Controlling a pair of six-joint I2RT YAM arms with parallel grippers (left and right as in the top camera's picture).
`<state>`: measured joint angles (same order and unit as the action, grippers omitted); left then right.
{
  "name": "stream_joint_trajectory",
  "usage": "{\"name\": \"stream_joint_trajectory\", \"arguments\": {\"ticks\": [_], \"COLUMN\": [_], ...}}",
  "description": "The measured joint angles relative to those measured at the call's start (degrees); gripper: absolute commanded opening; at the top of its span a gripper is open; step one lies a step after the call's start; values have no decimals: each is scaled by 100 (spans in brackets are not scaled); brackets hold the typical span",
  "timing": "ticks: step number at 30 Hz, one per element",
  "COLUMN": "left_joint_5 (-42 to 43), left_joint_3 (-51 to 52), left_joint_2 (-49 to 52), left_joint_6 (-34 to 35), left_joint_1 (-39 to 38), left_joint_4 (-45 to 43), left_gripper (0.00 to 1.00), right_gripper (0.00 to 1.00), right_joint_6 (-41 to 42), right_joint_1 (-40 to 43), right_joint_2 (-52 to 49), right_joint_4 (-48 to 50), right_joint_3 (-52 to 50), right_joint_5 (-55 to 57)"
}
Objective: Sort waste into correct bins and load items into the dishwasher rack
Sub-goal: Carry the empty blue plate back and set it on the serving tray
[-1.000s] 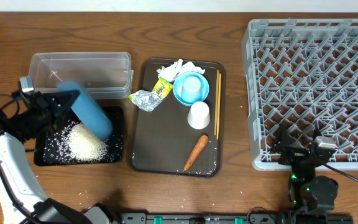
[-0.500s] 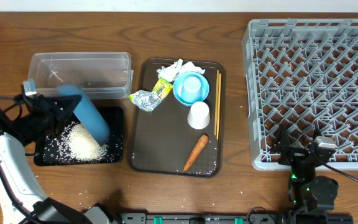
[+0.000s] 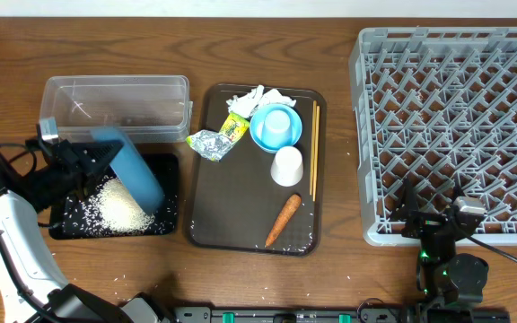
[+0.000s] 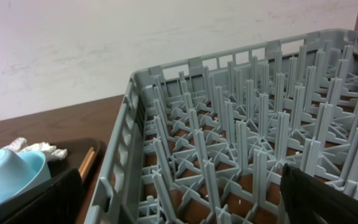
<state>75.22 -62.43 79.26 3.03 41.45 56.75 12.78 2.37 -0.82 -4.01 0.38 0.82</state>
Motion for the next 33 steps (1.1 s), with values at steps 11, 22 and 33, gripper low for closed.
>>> {"name": "stream_joint_trajectory", "arguments": {"ticks": [11, 22, 33], "left_joint_5": [129, 603, -1832], "left_joint_3": [4, 11, 11], "left_joint_2": [11, -616, -1799], "left_joint_6": [-243, -737, 562], "left_joint_1": [-28, -483, -2422], "left_joint_4": [225, 968, 149], "left_gripper": [6, 6, 6], "right_gripper": [99, 99, 99], "right_joint_6": [0, 0, 0], "right_joint_1": [0, 0, 0], "right_joint_2": [0, 0, 0], "right_joint_4": [0, -2, -2], "right_joint_3": [0, 0, 0], "right_joint_5": [0, 0, 0]}}
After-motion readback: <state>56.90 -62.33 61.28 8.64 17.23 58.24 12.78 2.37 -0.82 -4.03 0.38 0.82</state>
